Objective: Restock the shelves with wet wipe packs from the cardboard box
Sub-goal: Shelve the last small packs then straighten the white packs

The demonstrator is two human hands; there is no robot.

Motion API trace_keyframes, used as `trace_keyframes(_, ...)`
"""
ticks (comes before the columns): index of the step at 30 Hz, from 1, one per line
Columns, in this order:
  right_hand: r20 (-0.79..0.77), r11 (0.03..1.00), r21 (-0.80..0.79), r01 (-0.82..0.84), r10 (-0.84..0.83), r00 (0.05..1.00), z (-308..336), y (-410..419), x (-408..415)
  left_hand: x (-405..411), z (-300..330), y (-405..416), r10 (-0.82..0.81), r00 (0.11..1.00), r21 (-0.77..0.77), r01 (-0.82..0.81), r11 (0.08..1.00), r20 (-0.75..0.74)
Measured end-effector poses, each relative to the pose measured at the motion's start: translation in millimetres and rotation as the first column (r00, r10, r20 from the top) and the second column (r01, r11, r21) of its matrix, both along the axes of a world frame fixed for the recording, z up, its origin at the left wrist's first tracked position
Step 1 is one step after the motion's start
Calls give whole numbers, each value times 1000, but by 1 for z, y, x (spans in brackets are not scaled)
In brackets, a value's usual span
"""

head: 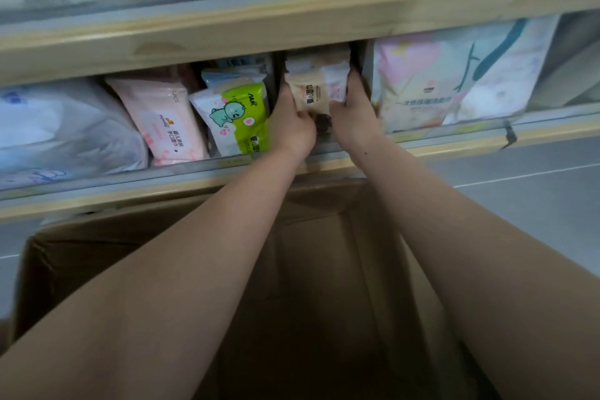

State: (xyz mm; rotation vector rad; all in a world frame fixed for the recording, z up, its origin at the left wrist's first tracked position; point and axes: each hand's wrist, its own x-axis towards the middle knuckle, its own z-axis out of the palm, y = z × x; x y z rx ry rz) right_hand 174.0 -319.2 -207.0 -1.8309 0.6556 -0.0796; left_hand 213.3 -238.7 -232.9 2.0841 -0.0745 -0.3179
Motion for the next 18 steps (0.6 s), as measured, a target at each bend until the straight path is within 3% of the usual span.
trace_keyframes(6,-103,998,-56,27,-33,994,3,2,10,-3,12,-1,-27,999,70,29,997,-31)
trace_keyframes(12,-244,981,-189,-52,5,970,23,15,-24,-45,45,57,-263,962,103,269,958,-67)
trace_keyframes(15,-150,952,-305,-29,-18,989,35,30,-34,-48,49,104,-128,992,141,127,982,-7)
trace_keyframes(18,-90,937,-328,-117,92,992,39,52,-30,-29,45,127,14,1000,182,-17,983,13)
